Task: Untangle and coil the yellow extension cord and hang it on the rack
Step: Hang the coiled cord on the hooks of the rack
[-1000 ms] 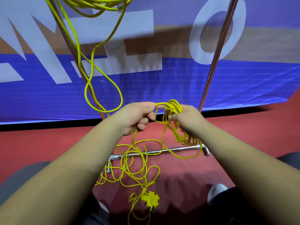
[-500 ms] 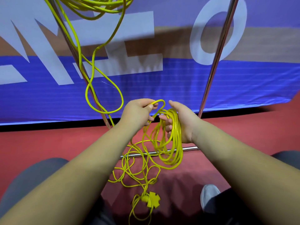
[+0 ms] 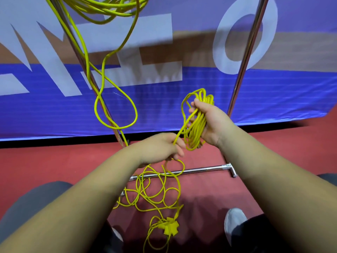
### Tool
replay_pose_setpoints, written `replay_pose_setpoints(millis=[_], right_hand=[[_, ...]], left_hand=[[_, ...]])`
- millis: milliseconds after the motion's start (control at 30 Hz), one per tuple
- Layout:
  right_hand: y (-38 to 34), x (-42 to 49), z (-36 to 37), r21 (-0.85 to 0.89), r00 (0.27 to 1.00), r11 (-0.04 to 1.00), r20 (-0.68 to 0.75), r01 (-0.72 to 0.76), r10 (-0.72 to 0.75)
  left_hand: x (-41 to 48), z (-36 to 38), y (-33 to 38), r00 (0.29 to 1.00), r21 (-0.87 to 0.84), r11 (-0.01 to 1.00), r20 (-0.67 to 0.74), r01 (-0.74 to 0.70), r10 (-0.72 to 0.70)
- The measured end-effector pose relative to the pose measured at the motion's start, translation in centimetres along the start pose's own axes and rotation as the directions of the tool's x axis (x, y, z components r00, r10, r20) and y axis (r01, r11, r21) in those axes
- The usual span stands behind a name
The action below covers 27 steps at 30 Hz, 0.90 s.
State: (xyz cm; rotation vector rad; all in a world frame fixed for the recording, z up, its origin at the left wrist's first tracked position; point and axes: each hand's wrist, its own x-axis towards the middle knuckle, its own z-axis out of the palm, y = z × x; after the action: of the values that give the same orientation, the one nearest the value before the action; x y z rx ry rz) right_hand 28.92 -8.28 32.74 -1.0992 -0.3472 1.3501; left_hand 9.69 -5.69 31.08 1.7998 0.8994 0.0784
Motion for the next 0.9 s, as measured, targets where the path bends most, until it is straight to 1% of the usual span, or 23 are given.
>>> replay_pose_setpoints(millis=[33,67,133,167,233,267,300,367,400,433,467,533,567,700,733,767,833,900], right_hand=[[-0.5,-0.2,0.2,0.037,1.0,0.999,0.002,0.015,-0.015],[-1.0,-0.3,0.2,0.072,1.0,0.997,-0.002,0.024,-0.024],[-1.7,-0.9,0.1,0.123,0.999,0.992,-0.012,0.037,-0.036],[-1.9,-1.3,0.1,0.134,0.999,0.99,-0.017,0.039,-0.037],[-1.9,-1.9,0.1,0.13,0.999,0.991,-0.027,0.037,-0.034],[-1.9,-2.2,0.1,0.126,0.999,0.991,-0.023,0.038,-0.036],[-1.9,-2.4,0.1,0.133,0.999,0.99,-0.009,0.038,-0.037],[-2.0,-2.4,0.1,0.17,0.999,0.985,0.03,0.024,-0.03],[-2.2,-2.5,0.1,0.191,0.999,0.982,0.05,0.012,-0.022],[-2.4,-2.5,0.1,0.209,0.997,0.978,0.071,-0.006,-0.01],[-2.7,-2.6,0.1,0.227,0.996,0.974,0.092,-0.025,0.004],[-3.2,-2.6,0.0,0.261,0.992,0.963,0.123,-0.062,0.03],[-3.3,-2.6,0.0,0.27,0.99,0.96,0.133,-0.075,0.04],[-3.4,-2.3,0.0,0.242,0.99,0.967,0.136,-0.074,0.042],[-3.3,-2.3,0.0,0.229,0.991,0.971,0.131,-0.069,0.039],[-3.3,-2.2,0.0,0.224,0.991,0.972,0.126,-0.068,0.04],[-3.3,-2.0,-0.2,0.237,0.991,0.968,0.119,-0.08,0.053],[-3.3,-2.0,-0.4,0.246,0.99,0.964,0.119,-0.101,0.073]], left_hand=[[-0.1,0.0,-0.5,0.989,0.045,0.999,0.145,-0.014,0.007],[-0.1,0.1,-1.4,0.96,0.1,0.995,0.279,-0.032,0.003],[0.0,0.5,-3.0,0.871,0.198,0.976,0.491,-0.084,-0.024],[0.1,1.1,-3.6,0.823,0.242,0.964,0.566,-0.112,-0.047],[0.4,2.8,-4.8,0.753,0.328,0.936,0.646,-0.126,-0.125],[0.7,3.7,-5.3,0.736,0.387,0.912,0.655,-0.136,-0.168],[0.9,4.5,-5.7,0.738,0.464,0.871,0.643,-0.163,-0.205],[1.2,5.8,-6.7,0.767,0.628,0.739,0.591,-0.244,-0.249],[1.2,6.2,-7.3,0.771,0.683,0.682,0.573,-0.261,-0.279],[1.1,6.4,-8.1,0.762,0.708,0.657,0.568,-0.261,-0.31],[0.9,6.6,-9.1,0.75,0.704,0.668,0.572,-0.242,-0.331],[0.5,6.7,-11.0,0.716,0.652,0.739,0.596,-0.167,-0.364],[0.2,6.6,-11.6,0.692,0.641,0.755,0.607,-0.138,-0.389],[-0.3,6.7,-13.4,0.609,0.655,0.753,0.623,-0.063,-0.492],[-0.2,6.8,-14.0,0.605,0.653,0.755,0.624,-0.057,-0.494],[-0.2,6.8,-14.3,0.632,0.653,0.756,0.607,-0.052,-0.481],[0.2,6.6,-14.7,0.735,0.623,0.783,0.528,0.005,-0.425],[0.5,5.7,-13.7,0.854,0.569,0.817,0.375,0.096,-0.361]])
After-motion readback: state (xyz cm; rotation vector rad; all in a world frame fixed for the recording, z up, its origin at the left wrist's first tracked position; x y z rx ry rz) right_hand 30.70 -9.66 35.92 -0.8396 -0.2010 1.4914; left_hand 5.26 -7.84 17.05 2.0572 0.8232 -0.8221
